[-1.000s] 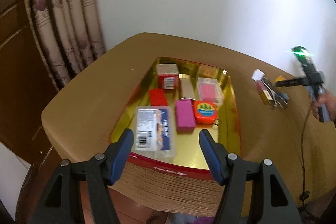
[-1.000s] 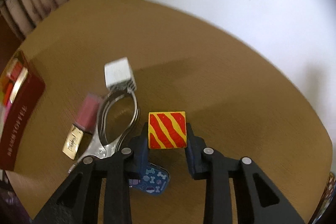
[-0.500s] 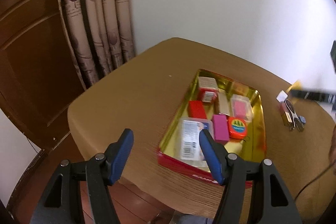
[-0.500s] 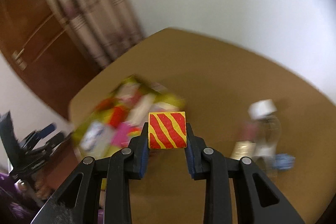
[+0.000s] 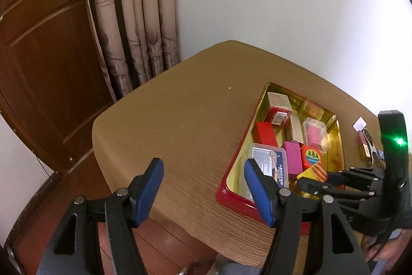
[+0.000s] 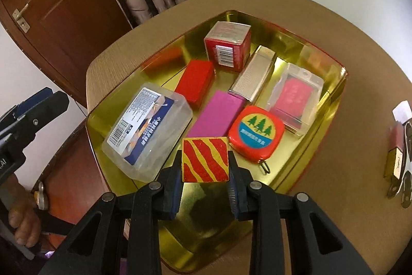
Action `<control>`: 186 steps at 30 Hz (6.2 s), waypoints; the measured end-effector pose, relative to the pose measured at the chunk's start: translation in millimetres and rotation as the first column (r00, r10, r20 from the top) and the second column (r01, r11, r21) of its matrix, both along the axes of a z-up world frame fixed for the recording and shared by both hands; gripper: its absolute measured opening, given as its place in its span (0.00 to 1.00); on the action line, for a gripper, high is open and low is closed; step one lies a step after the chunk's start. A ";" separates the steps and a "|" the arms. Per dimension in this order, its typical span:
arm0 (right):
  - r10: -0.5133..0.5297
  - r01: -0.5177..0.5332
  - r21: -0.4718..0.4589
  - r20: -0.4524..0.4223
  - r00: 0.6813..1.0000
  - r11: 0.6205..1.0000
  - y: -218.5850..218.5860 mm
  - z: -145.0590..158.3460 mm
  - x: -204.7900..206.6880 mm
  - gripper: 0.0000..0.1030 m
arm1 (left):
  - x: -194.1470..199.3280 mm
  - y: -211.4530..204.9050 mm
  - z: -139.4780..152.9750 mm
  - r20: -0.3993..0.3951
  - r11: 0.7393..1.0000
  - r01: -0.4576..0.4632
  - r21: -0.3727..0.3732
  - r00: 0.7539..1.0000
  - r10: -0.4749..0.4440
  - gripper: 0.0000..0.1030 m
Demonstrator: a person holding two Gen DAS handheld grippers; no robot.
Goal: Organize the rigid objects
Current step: 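Lower the striped cube into the tin and open the right tool, then move the left tool to the lipstick and close on it, then carry the lipstick over the tin and open the left tool, then move the right tool to the blue keychain pouch and grasp it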
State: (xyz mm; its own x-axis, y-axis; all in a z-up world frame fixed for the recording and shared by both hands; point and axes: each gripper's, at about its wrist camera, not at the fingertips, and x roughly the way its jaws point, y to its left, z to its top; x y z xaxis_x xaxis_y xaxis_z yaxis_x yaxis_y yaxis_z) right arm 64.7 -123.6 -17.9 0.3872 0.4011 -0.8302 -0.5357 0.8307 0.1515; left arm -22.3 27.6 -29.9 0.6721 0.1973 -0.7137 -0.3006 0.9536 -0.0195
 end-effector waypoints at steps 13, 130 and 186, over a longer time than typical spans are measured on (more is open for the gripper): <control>-0.063 0.058 0.070 0.076 0.995 0.996 4.6 12.5 -22.7 0.37 | 1.1 -8.1 -3.1 -0.011 0.999 0.019 0.035 1.000 -0.019 0.65; -0.776 0.765 0.131 0.125 0.618 0.630 -378.7 -42.3 -119.4 0.69 | 121.0 -137.9 -19.8 -0.311 0.898 0.418 -0.135 0.843 -0.439 0.20; 0.319 -0.347 -0.455 -0.140 0.937 0.820 -253.0 -8.4 84.3 0.37 | 104.0 -110.0 -13.2 -0.279 0.935 0.315 -0.165 0.894 -0.350 0.34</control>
State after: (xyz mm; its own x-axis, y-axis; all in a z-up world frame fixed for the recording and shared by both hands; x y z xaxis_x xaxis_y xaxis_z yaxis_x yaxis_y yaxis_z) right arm 149.0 -376.6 -26.3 0.2486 0.0581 -0.9669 -0.7950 0.5824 -0.1694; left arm 81.7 -82.5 -43.0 0.4355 -0.0939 -0.8953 0.0249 0.9954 -0.0923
